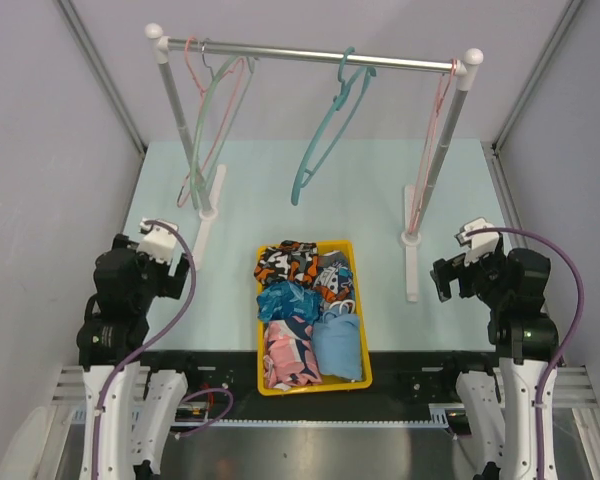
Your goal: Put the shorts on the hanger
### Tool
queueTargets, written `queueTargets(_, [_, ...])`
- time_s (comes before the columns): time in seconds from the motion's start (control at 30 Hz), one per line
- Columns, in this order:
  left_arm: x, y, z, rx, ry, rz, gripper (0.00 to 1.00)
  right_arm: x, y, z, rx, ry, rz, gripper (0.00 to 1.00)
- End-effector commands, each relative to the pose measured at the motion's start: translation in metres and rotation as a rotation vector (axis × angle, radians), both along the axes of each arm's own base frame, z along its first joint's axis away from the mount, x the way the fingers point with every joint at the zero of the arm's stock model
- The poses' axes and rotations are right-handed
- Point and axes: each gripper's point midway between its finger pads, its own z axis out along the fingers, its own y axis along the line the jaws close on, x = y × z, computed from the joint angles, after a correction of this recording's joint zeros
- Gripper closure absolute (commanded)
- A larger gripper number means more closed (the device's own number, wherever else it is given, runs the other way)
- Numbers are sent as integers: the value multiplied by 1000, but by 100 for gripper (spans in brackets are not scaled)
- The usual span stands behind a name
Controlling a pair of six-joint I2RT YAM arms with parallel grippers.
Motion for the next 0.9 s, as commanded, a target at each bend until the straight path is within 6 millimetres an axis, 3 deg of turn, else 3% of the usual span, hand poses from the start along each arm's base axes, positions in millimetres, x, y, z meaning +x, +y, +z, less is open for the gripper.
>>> queueTargets(0.0, [1, -6, -7, 35, 88, -81, 0, 6, -3, 4, -34, 19, 17, 0])
queueTargets(0.1, [1, -10, -13, 55, 122, -135, 0, 10, -5, -4, -48, 43, 21, 0])
queueTargets(0.2, [-12, -33, -28, 81, 203, -340, 0, 8, -2, -10, -86, 45, 80, 0])
queueTargets(0.33, [-24, -58, -32, 81, 196, -533, 0, -3, 15, -27, -128, 69, 246, 0])
queueTargets(0.47, [-24, -66, -32, 102, 166, -601, 0, -26, 36, -59, -196, 148, 450, 0])
queueTargets(0.63, [-22, -77, -36, 31, 180, -636, 0, -37, 59, -94, -335, 200, 614, 0])
queueTargets(0.7, [-18, -81, -35, 14, 165, -641, 0, -44, 77, -96, -359, 194, 694, 0])
queueTargets(0.87, [-13, -85, -40, -23, 152, -637, 0, -65, 117, -71, -356, 108, 878, 0])
